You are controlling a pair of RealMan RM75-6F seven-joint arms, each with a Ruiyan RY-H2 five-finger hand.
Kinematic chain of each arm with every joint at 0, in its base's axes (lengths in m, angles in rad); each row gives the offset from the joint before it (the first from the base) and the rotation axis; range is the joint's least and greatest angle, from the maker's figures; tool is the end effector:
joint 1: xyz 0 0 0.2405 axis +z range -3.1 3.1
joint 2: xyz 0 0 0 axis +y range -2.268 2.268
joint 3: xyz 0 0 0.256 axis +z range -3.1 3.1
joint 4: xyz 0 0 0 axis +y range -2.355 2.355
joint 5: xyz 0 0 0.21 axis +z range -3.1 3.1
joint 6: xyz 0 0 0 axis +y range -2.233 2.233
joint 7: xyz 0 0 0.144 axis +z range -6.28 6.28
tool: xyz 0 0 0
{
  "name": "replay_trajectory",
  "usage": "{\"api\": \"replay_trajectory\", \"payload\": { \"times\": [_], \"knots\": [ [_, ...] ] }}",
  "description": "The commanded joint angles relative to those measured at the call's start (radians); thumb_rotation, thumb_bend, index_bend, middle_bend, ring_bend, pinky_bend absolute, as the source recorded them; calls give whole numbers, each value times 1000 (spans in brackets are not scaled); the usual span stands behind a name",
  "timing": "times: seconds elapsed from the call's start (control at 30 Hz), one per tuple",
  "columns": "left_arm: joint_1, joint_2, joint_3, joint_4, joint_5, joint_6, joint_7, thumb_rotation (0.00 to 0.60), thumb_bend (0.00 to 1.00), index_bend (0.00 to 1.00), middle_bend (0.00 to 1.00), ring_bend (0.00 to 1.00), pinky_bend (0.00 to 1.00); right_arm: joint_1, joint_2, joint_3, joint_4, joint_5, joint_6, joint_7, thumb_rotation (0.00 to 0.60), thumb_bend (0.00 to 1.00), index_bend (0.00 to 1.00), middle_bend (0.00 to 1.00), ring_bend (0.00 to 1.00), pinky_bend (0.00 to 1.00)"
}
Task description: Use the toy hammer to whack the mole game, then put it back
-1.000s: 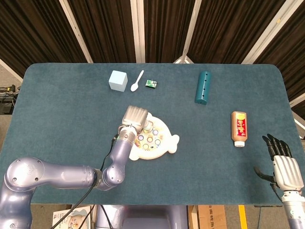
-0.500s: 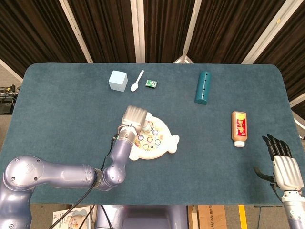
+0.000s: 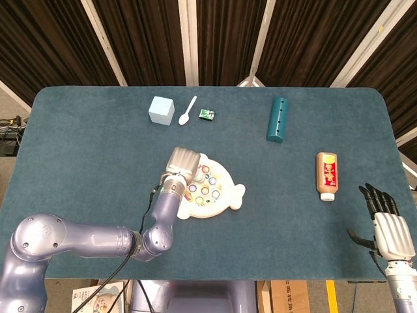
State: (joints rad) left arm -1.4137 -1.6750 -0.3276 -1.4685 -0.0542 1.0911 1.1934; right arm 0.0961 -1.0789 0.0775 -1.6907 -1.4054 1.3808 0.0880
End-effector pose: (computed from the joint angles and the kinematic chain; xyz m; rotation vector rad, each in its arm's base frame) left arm 0.0169 0.3903 -0.0512 -1.9020 -0.8262 -0.4152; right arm -0.3115 -0.1883 0.1590 1.3077 -1.0926 0.9245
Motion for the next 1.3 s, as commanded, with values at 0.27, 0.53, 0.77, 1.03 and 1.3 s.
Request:
{"api": "replay_trajectory", "payload": {
  "times": [0.27, 0.53, 0.77, 1.03, 1.3],
  "knots": [
    [0, 13, -19, -25, 20, 17, -17, 600, 732, 606, 498, 411, 507, -1, 2, -2, -2, -5, 3, 0, 600, 253, 0, 0, 0, 0],
    [29, 73, -36, -105, 39, 49, -53, 600, 733, 605, 498, 411, 507, -3, 1, -3, 0, -8, 7, -6, 600, 253, 0, 0, 0, 0],
    [121, 191, 4, -250, 73, 81, -112, 600, 733, 604, 497, 411, 507, -2, -3, -3, 5, -8, 8, -17, 600, 253, 0, 0, 0, 0],
    [264, 332, 114, -390, 178, 90, -212, 600, 733, 603, 497, 411, 507, -2, -8, -5, 4, -13, 12, -35, 600, 254, 0, 0, 0, 0],
    [380, 400, 214, -414, 292, 65, -315, 600, 733, 603, 497, 411, 507, -2, -11, -8, 4, -18, 15, -49, 600, 253, 0, 0, 0, 0]
  ]
}}
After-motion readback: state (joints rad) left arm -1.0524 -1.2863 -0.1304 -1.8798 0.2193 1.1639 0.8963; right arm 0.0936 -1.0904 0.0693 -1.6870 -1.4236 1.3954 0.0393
